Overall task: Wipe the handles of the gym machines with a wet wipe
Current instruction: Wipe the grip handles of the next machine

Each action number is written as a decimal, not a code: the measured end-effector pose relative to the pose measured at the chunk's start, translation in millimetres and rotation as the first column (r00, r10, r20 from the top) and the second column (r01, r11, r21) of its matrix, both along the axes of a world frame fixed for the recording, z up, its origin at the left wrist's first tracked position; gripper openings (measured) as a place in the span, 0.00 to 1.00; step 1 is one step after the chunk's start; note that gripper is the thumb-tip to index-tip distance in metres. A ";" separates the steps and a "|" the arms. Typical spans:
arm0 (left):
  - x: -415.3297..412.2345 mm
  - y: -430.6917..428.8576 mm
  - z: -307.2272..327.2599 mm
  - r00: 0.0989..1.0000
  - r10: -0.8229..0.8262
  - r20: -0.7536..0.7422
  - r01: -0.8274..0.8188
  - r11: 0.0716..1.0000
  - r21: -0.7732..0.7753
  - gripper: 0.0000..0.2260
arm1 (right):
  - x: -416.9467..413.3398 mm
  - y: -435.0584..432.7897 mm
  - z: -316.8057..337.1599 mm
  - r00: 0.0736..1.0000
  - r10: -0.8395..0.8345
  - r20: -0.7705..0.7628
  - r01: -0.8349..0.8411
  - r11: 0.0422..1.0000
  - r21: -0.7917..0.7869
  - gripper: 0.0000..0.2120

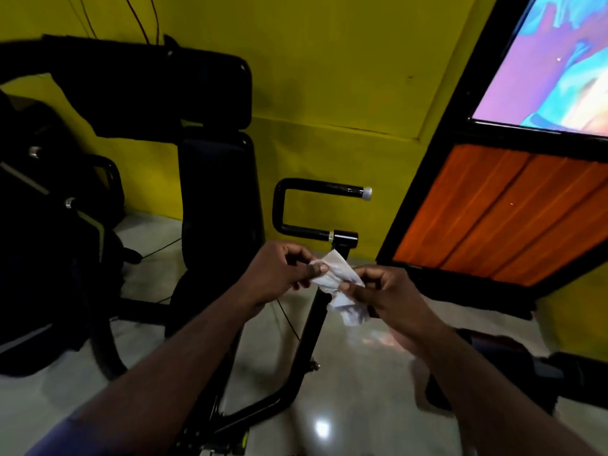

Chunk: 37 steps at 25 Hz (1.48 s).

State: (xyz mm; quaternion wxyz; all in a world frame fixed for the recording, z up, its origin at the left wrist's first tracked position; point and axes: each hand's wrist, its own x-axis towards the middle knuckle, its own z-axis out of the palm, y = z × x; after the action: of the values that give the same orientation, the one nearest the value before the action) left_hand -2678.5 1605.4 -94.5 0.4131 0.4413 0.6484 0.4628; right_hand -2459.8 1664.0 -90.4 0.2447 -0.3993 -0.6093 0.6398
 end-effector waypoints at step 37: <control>-15.8 262.5 -99.3 0.663 0.149 -0.733 -0.237 0.971 -0.017 0.36 | -38.6 362.8 -94.6 0.919 0.160 0.361 -0.334 0.802 0.495 0.23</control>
State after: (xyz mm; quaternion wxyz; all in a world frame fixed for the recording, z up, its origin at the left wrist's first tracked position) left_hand -2694.3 1867.9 -193.8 0.0944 0.4937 0.8263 0.2542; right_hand -2498.4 2026.8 -185.0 0.1661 -0.3215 -0.8436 0.3966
